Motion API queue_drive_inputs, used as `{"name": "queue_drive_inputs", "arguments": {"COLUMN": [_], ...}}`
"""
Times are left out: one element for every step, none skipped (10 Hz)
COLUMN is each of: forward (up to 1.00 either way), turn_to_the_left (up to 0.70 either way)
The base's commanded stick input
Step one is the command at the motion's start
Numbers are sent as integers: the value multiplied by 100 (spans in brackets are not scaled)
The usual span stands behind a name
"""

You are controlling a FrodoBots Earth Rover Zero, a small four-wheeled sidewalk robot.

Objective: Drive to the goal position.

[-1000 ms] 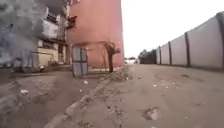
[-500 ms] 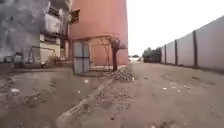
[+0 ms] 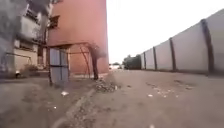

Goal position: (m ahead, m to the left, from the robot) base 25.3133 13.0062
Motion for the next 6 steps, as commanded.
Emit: {"name": "queue_drive_inputs", "arguments": {"forward": [50,50,50,50,50,50], "turn_to_the_left": [-50,0,0,0,0,0]}}
